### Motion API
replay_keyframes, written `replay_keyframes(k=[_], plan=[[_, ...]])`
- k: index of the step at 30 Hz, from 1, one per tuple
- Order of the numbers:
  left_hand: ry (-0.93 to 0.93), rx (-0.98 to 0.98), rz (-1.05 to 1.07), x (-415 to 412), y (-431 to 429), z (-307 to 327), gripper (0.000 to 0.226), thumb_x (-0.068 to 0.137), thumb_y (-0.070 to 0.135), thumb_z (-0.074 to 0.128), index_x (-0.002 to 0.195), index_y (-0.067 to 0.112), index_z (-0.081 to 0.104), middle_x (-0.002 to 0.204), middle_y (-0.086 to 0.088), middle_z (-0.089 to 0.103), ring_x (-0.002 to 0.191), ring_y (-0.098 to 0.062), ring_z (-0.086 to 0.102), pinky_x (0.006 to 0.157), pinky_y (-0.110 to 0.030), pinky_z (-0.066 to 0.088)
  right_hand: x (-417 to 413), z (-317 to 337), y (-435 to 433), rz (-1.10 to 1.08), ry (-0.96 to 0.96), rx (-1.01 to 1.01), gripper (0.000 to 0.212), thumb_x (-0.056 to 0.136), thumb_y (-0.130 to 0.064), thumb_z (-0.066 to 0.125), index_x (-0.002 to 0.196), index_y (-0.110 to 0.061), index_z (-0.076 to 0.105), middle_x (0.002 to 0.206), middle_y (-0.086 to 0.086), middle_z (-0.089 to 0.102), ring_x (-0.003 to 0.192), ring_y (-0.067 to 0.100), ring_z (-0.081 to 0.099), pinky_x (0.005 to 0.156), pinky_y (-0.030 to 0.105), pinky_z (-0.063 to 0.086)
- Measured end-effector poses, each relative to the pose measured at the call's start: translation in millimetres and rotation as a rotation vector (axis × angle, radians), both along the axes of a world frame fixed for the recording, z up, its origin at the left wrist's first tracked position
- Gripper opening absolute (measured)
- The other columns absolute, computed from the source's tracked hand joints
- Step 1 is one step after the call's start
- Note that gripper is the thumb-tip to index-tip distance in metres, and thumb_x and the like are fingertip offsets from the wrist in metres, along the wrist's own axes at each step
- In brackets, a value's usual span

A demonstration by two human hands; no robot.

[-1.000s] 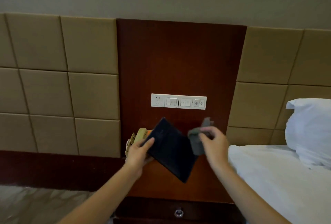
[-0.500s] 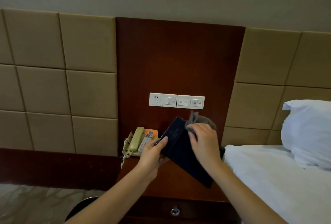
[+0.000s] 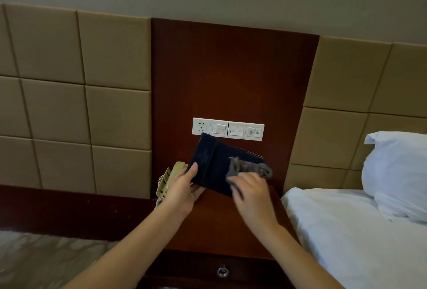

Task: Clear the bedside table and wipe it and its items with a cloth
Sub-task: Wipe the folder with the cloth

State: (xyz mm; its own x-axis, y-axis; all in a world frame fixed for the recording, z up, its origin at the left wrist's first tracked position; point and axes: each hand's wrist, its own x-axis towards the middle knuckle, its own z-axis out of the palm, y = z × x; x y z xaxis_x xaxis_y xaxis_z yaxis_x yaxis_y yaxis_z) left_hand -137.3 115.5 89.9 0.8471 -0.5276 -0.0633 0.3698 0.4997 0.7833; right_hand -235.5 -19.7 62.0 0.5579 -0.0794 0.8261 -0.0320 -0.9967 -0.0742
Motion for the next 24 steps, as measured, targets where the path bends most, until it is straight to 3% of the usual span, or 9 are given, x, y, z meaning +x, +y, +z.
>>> replay_keyframes(k=[4,6,8,10,13,17,19,21,24], plan=[[0.013,-0.008,-0.018,-1.5,5.2,-3.2,0.017,0.095,0.016,0.052,0.107,0.007,0.060,0.101,-0.012,0.062,0.097,-0.028,0.060,0.076,-0.035,0.051,4.0,3.5,-4.7,0.111,0.043,-0.140,0.020,0.080,-0.014,0.068,0.099,-0.019,0.071,0.094,-0.007,0.068,0.093,0.010,0.061,0.083,0.021,0.044],[0.005,0.009,-0.012,4.9,13.8,-5.0,0.019,0.095,0.016,0.053,0.111,0.009,0.060,0.105,-0.011,0.062,0.102,-0.029,0.060,0.078,-0.035,0.052,-0.4,8.0,-28.5,0.031,-0.061,0.235,0.017,0.086,-0.010,0.063,0.099,-0.019,0.070,0.097,-0.004,0.068,0.097,0.016,0.061,0.086,0.020,0.040],[-0.007,0.015,-0.010,13.4,21.8,-5.4,0.019,0.094,0.017,0.055,0.110,0.009,0.060,0.108,-0.011,0.062,0.103,-0.028,0.060,0.078,-0.035,0.052,-7.1,15.4,-42.6,0.033,-0.206,0.862,0.015,0.090,-0.008,0.061,0.095,-0.021,0.067,0.104,0.001,0.066,0.104,0.023,0.060,0.088,0.030,0.046],[0.001,-0.001,-0.026,19.2,25.6,-2.6,0.023,0.094,0.018,0.055,0.114,0.008,0.057,0.112,-0.013,0.062,0.106,-0.029,0.061,0.081,-0.035,0.053,-11.3,24.3,-37.1,0.301,-0.352,1.494,0.009,0.091,-0.012,0.060,0.096,-0.015,0.067,0.111,0.010,0.064,0.106,0.027,0.060,0.089,0.041,0.050],[0.012,-0.019,-0.060,21.4,25.4,1.1,0.033,0.094,0.020,0.054,0.123,0.006,0.054,0.117,-0.015,0.061,0.108,-0.028,0.061,0.082,-0.034,0.054,-15.5,37.8,-14.5,0.682,-0.193,1.837,0.032,0.089,-0.032,0.059,0.112,-0.011,0.064,0.113,0.011,0.065,0.104,0.025,0.061,0.090,0.046,0.050],[-0.027,0.024,-0.118,19.8,29.1,-2.3,0.033,0.095,0.021,0.052,0.125,0.007,0.054,0.121,-0.018,0.059,0.105,-0.029,0.061,0.079,-0.035,0.058,-14.5,44.3,2.1,0.554,-0.066,1.444,0.021,0.088,-0.013,0.064,0.106,-0.022,0.064,0.110,0.002,0.068,0.102,0.018,0.064,0.085,0.036,0.054],[-0.023,0.162,-0.104,25.2,32.0,-3.0,0.033,0.097,0.028,0.049,0.121,0.008,0.057,0.122,-0.018,0.057,0.108,-0.032,0.059,0.087,-0.041,0.052,-15.1,43.9,5.7,0.408,-0.041,1.035,0.025,0.088,-0.009,0.063,0.101,-0.031,0.063,0.104,-0.010,0.066,0.098,0.006,0.061,0.083,0.018,0.049],[0.086,0.198,-0.158,31.2,34.5,1.8,0.056,0.094,0.051,0.043,0.122,0.003,0.052,0.126,-0.021,0.055,0.113,-0.036,0.056,0.086,-0.043,0.050,-14.1,36.7,11.0,0.332,-0.014,0.533,0.029,0.085,-0.003,0.065,0.104,-0.026,0.064,0.103,-0.015,0.062,0.097,-0.002,0.055,0.087,0.006,0.041],[0.180,0.118,-0.230,41.5,34.5,8.3,0.087,0.085,0.071,0.035,0.133,-0.002,0.038,0.133,-0.024,0.049,0.118,-0.037,0.052,0.086,-0.041,0.048,-14.0,16.1,22.3,0.329,0.095,-0.065,0.034,0.076,-0.003,0.071,0.109,-0.012,0.065,0.104,-0.003,0.064,0.105,0.004,0.049,0.099,0.016,0.038]])
